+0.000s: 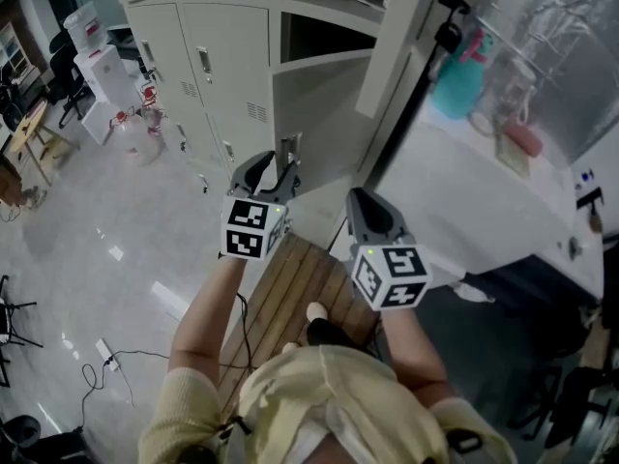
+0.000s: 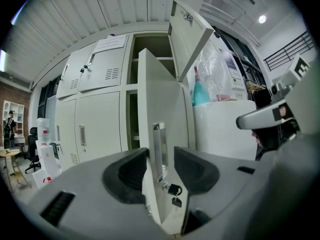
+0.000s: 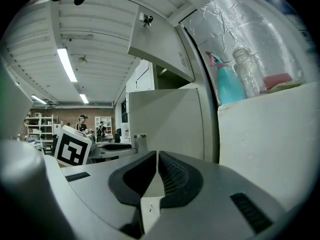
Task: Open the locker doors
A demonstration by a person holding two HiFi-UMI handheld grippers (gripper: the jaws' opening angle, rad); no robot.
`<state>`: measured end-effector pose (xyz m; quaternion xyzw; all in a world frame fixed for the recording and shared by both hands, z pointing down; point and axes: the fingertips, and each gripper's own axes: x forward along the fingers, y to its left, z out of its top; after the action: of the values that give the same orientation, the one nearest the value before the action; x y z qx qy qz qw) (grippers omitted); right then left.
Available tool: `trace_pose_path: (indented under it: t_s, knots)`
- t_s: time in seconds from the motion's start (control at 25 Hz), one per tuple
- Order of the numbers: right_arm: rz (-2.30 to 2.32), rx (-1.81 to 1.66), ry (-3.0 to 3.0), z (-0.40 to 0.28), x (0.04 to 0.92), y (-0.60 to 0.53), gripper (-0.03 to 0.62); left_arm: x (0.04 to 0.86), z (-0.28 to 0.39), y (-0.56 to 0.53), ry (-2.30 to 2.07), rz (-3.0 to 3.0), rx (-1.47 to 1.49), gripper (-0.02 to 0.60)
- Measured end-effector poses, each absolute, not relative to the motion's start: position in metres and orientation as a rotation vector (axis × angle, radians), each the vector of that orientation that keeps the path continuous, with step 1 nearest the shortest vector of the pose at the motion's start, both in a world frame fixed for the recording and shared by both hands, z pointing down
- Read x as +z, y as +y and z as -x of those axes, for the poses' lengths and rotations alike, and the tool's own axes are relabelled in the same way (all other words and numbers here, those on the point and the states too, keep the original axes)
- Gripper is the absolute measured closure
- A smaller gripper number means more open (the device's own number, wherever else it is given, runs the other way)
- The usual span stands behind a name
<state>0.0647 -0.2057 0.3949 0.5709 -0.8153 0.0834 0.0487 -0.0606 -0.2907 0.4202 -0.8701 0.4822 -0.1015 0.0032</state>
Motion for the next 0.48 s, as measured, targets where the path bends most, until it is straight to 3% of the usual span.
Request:
trace_pose_path:
  t_s: [0.48]
  knots:
    - [-1.804,0.300,-2.450,-0.086,0.405,-0.190,0.586,0.420,0.038,-0.249,1.435,2.750,-0.322,0.420]
